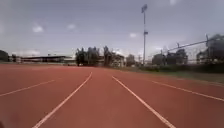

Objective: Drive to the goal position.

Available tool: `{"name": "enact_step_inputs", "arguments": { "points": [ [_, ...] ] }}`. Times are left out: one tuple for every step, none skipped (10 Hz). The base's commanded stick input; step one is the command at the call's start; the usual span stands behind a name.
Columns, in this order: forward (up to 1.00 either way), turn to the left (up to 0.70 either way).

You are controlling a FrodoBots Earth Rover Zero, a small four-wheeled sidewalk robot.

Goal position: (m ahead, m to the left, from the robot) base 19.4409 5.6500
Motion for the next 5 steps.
{"name": "enact_step_inputs", "arguments": {
  "points": [
    [0.45, 0.0],
    [0.45, 0.0],
    [0.45, 0.0],
    [0.45, 0.0],
    [0.45, 0.0]
  ]
}}
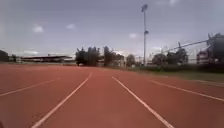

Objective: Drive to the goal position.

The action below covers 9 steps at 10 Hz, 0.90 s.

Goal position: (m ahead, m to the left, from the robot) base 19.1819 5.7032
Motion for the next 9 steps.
{"name": "enact_step_inputs", "arguments": {
  "points": [
    [0.45, 0.0],
    [0.45, 0.0],
    [0.45, 0.0],
    [0.45, 0.0],
    [0.45, 0.0],
    [0.45, 0.0],
    [0.45, 0.0],
    [0.45, 0.0],
    [0.45, 0.0]
  ]
}}
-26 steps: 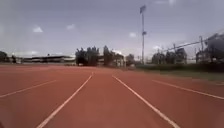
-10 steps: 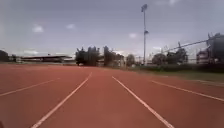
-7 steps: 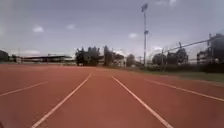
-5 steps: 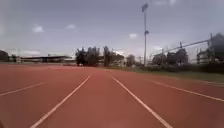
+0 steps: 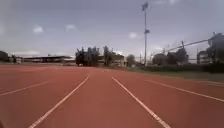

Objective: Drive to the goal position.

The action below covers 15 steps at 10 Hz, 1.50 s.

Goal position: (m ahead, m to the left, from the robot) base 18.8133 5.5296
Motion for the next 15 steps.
{"name": "enact_step_inputs", "arguments": {
  "points": [
    [0.45, 0.0],
    [0.45, 0.0],
    [0.45, 0.0],
    [0.45, 0.0],
    [0.45, 0.0],
    [0.45, 0.0],
    [0.45, 0.0],
    [0.45, 0.0],
    [0.45, 0.0],
    [0.45, 0.0],
    [0.45, 0.0],
    [0.45, 0.0],
    [0.45, 0.0],
    [0.45, 0.0],
    [0.45, 0.0]
  ]
}}
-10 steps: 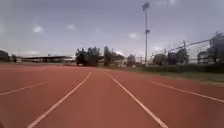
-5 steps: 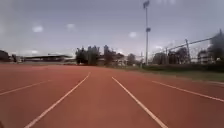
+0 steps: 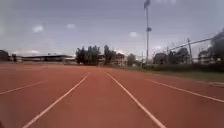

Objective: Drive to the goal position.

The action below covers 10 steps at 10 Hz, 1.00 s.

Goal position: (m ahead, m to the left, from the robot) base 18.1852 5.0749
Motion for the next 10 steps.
{"name": "enact_step_inputs", "arguments": {
  "points": [
    [0.45, 0.0],
    [0.45, 0.0],
    [0.45, 0.0],
    [0.45, 0.0],
    [0.45, 0.0],
    [0.45, 0.0],
    [0.45, 0.0],
    [0.45, 0.0],
    [0.45, 0.0],
    [0.45, 0.0]
  ]
}}
